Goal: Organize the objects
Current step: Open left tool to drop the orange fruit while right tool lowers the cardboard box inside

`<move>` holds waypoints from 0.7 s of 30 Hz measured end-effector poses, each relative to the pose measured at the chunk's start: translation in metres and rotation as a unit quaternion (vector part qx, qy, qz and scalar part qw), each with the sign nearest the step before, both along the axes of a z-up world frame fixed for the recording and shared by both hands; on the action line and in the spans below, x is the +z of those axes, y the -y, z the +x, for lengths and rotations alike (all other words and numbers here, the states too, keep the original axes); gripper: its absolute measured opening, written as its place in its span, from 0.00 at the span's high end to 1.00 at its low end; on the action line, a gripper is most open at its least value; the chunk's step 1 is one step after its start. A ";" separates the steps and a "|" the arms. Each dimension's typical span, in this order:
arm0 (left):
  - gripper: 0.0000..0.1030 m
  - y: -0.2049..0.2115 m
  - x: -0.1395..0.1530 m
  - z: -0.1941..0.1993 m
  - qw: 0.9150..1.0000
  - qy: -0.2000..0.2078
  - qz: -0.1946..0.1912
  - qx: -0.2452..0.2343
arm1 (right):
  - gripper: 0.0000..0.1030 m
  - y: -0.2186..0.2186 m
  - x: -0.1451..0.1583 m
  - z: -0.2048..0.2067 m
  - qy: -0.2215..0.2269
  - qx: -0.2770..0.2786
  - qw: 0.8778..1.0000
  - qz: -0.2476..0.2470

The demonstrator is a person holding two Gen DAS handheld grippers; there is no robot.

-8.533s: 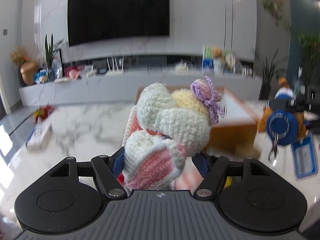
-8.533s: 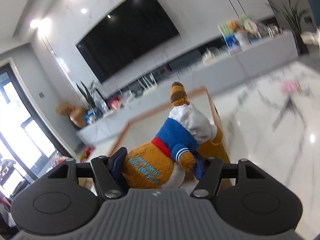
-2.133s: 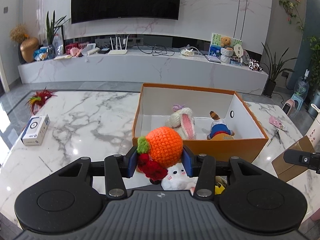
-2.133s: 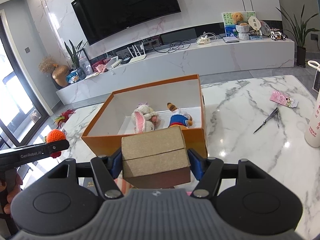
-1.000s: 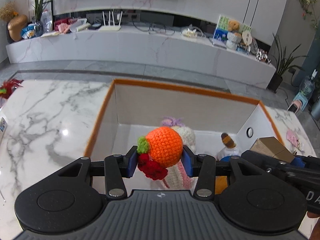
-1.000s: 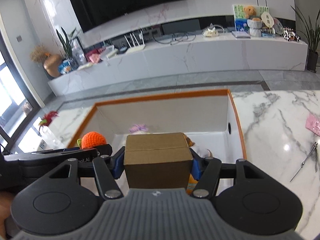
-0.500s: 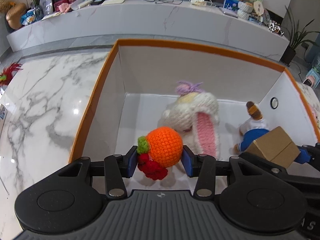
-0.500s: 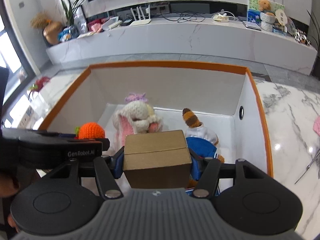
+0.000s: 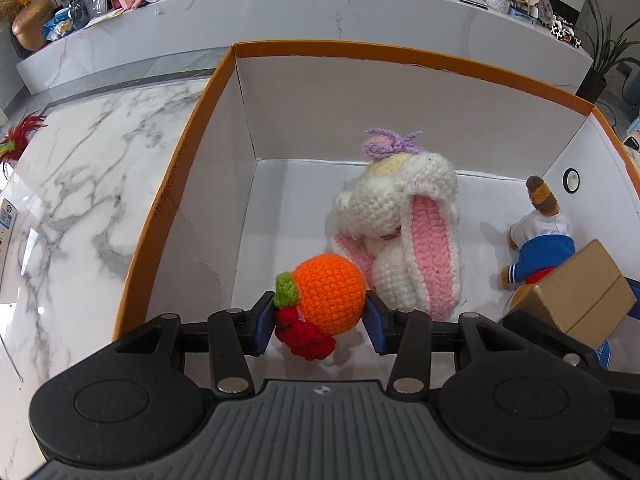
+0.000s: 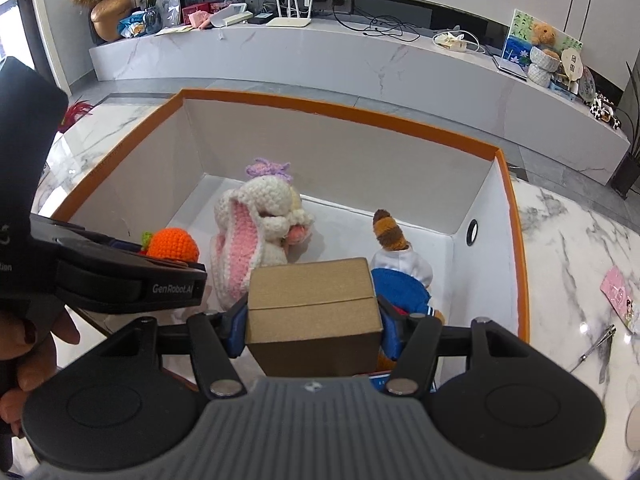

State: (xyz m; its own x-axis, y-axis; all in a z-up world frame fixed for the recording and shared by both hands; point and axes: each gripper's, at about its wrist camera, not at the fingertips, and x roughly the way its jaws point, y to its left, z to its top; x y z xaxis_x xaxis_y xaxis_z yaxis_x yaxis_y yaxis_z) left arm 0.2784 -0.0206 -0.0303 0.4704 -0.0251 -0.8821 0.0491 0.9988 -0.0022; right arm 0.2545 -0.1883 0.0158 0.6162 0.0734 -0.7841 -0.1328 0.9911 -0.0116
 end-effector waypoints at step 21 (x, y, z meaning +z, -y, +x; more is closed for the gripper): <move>0.42 0.001 0.001 0.001 1.000 -0.003 0.005 0.006 | 0.36 0.005 -0.007 0.002 -0.010 -0.025 1.000 0.009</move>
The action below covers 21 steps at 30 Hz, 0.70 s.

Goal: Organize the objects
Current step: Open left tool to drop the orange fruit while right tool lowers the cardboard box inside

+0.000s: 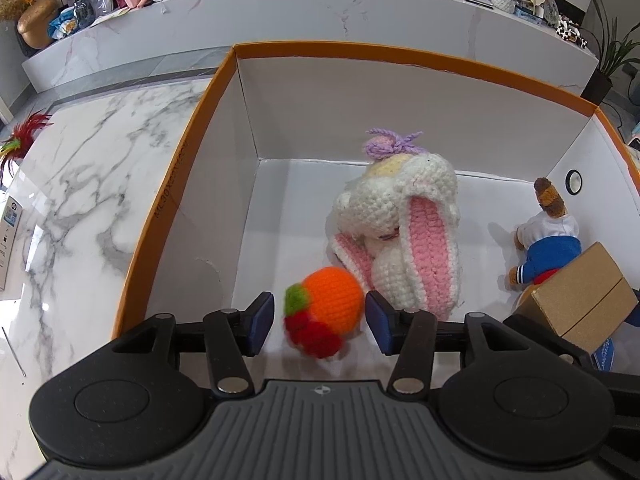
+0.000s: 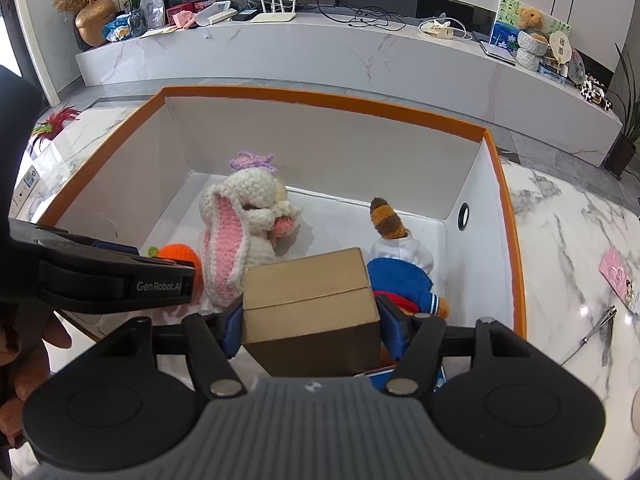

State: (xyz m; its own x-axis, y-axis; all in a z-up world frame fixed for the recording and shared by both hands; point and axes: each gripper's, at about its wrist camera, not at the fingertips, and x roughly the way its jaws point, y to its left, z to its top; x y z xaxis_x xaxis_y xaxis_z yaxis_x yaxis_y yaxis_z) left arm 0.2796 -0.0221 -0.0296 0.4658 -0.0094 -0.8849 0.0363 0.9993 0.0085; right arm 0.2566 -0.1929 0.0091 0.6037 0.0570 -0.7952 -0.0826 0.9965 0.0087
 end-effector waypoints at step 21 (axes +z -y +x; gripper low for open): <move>0.38 0.000 0.002 -0.001 1.000 0.006 0.002 0.001 | 0.24 0.002 0.001 -0.002 0.016 -0.003 1.000 -0.018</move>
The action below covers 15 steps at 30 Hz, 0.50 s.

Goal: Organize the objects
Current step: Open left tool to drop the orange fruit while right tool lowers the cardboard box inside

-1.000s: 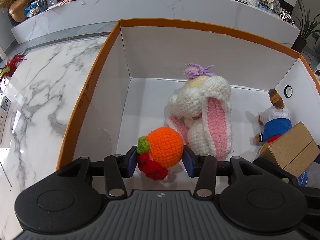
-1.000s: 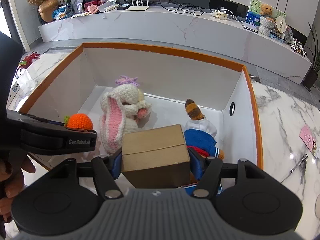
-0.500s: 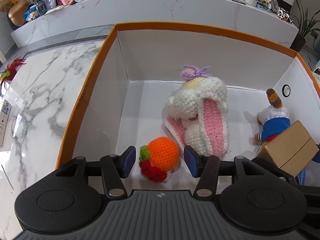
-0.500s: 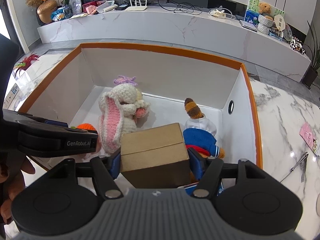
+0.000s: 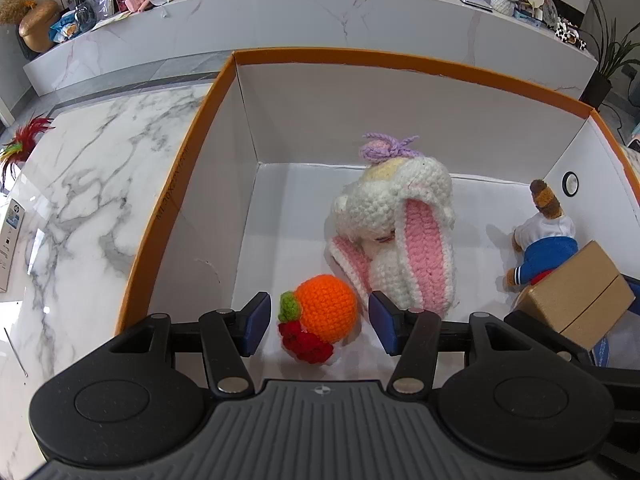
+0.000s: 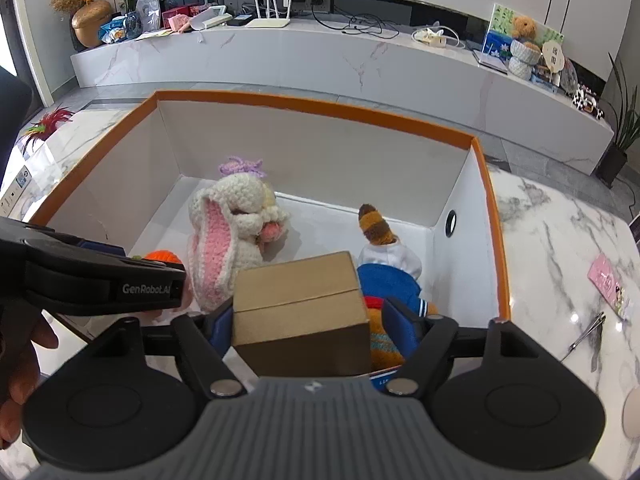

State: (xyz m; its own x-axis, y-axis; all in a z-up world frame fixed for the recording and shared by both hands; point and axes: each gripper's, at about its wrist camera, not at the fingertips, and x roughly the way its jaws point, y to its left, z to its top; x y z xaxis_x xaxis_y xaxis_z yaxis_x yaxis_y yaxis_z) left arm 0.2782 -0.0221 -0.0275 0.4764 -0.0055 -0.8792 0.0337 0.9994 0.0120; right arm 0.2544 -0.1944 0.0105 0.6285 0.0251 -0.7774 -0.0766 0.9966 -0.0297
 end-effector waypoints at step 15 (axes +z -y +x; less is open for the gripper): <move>0.38 -0.001 0.005 -0.002 1.000 0.006 -0.008 0.002 | 0.11 -0.002 0.005 -0.004 0.012 0.019 1.000 0.004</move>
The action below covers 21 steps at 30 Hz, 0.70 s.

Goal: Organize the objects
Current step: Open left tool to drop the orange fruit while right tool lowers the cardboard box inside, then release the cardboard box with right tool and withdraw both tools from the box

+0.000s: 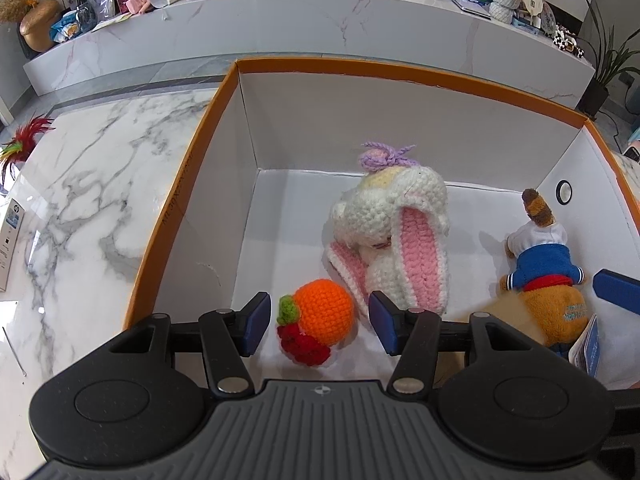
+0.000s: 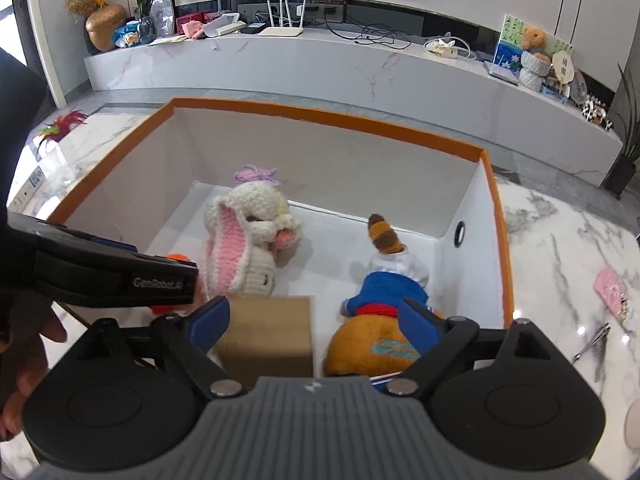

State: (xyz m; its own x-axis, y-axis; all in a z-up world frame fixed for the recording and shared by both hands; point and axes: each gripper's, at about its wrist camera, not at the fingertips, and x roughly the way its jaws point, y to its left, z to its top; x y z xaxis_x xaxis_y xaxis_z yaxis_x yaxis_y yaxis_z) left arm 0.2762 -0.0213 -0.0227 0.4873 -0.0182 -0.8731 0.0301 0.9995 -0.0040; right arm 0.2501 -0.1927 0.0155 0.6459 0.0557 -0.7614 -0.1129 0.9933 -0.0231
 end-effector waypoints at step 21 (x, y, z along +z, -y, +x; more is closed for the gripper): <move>0.38 0.004 0.004 -0.004 1.000 0.006 0.003 -0.006 | 0.08 0.005 0.004 -0.004 0.006 -0.008 1.000 0.001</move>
State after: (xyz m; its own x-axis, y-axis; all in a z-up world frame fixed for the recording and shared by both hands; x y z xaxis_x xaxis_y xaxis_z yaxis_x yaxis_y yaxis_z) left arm 0.2725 -0.0255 -0.0183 0.4977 -0.0187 -0.8671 0.0421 0.9991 0.0027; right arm 0.2460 -0.1979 0.0192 0.6559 0.0472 -0.7533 -0.0975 0.9950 -0.0226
